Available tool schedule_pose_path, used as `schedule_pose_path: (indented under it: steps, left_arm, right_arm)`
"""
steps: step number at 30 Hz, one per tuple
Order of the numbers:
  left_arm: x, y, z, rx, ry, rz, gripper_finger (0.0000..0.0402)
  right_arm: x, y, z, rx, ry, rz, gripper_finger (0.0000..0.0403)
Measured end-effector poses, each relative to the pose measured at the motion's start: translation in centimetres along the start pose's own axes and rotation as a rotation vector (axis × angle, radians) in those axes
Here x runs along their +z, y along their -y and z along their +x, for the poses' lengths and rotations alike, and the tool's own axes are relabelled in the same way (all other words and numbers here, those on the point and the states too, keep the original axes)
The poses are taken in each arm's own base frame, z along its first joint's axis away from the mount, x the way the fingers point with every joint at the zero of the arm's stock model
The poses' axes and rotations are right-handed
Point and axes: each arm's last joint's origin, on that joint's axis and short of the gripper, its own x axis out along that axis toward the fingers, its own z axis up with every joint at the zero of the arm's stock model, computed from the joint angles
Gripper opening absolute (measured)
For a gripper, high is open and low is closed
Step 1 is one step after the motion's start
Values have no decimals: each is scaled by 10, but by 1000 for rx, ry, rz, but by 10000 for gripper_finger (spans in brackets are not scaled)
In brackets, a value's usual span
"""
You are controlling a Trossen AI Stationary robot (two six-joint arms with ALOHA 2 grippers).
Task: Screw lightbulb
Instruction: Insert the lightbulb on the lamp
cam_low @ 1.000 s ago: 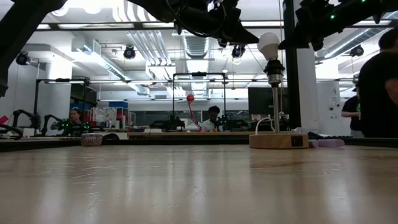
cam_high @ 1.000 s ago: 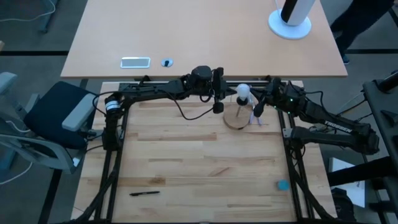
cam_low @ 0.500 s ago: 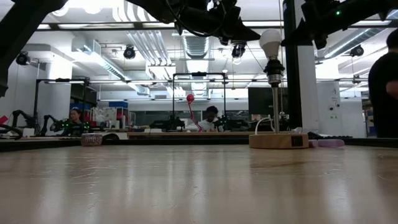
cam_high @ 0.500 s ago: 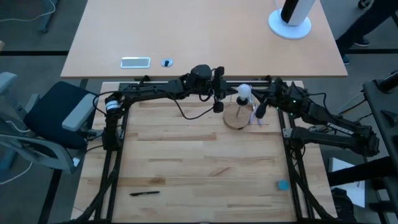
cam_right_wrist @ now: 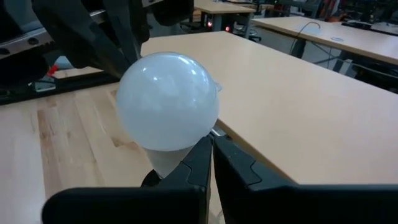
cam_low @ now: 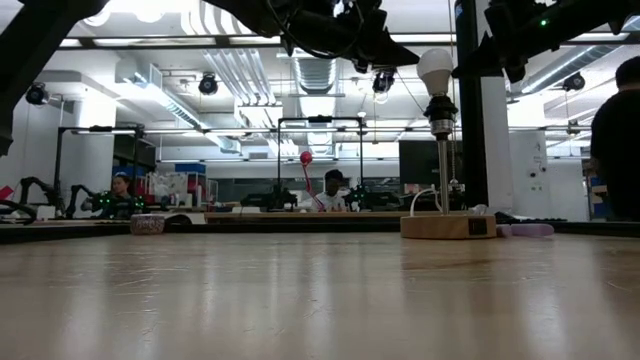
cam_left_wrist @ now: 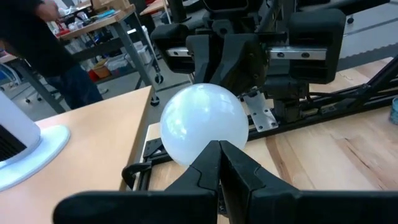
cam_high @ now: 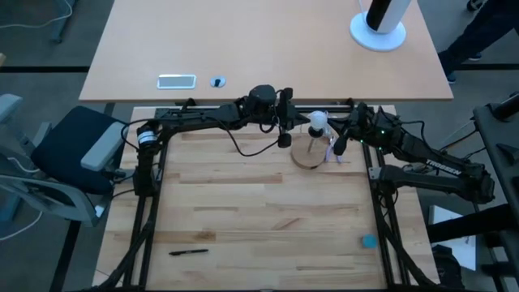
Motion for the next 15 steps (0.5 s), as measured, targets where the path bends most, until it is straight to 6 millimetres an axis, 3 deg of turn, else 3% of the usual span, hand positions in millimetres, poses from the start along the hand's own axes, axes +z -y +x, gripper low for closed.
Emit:
schedule_pose_path:
  steps: [15]
  left_arm:
    - [-8, 0, 6, -6, -10, -8, 0]
  right_arm:
    - [-4, -1, 0, 38, -39, 19, 13]
